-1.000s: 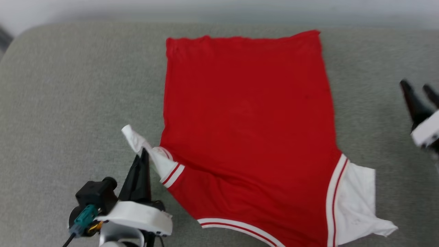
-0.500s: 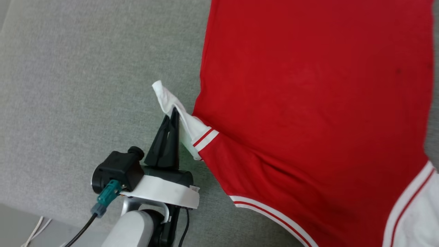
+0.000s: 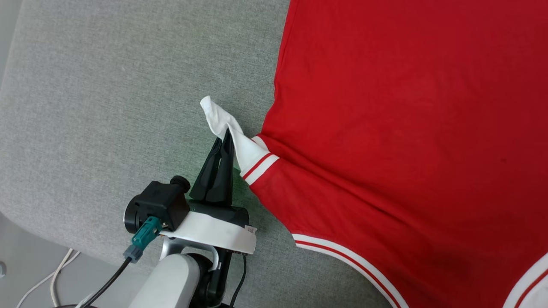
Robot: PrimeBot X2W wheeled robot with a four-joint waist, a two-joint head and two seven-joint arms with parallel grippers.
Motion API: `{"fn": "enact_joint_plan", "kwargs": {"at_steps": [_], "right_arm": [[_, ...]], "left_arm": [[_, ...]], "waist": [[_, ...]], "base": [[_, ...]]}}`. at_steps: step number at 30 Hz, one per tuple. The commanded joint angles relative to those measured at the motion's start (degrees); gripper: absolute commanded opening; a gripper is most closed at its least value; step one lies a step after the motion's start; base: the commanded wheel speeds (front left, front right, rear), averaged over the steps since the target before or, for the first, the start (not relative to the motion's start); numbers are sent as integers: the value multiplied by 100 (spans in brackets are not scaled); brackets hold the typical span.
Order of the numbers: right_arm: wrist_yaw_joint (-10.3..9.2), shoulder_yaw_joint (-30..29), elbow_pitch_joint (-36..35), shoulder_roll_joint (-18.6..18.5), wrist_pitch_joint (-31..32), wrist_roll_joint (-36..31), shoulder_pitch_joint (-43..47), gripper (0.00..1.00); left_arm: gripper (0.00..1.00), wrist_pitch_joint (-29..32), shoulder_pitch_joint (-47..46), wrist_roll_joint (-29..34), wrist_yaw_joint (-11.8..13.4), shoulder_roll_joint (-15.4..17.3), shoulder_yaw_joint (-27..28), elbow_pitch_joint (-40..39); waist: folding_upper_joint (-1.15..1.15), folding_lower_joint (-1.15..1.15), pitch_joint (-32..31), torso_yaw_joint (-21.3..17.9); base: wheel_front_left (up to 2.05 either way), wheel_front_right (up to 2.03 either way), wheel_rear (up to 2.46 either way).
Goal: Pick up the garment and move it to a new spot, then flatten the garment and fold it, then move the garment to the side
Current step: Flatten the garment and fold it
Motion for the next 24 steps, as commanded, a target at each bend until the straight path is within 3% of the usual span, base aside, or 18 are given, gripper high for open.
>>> {"fn": "enact_joint_plan", "kwargs": {"at_steps": [1,11,17,24], "right_arm": [[-10,82,394,261,293,-95,561,0],[-8,561,-323,-30,39,-177,644,0],[-8,1218,-1008,-275,201,192,1544,0],[-8,1631,-2177,-650,431,670,3359,0]], "left_arm": [[0,-44,-40,-23,-5,-19,11,39],[0,64,279,-106,63,196,90,375],[0,262,659,-292,163,420,274,591],[0,530,1290,-537,341,755,572,698]], "waist": [[0,-1,-80,-11],[0,-1,-1064,-403],[0,-1,-1861,-986],[0,-1,-2749,-1742]], "base": [[0,0,0],[0,0,0],[0,0,0],[0,0,0]]}}
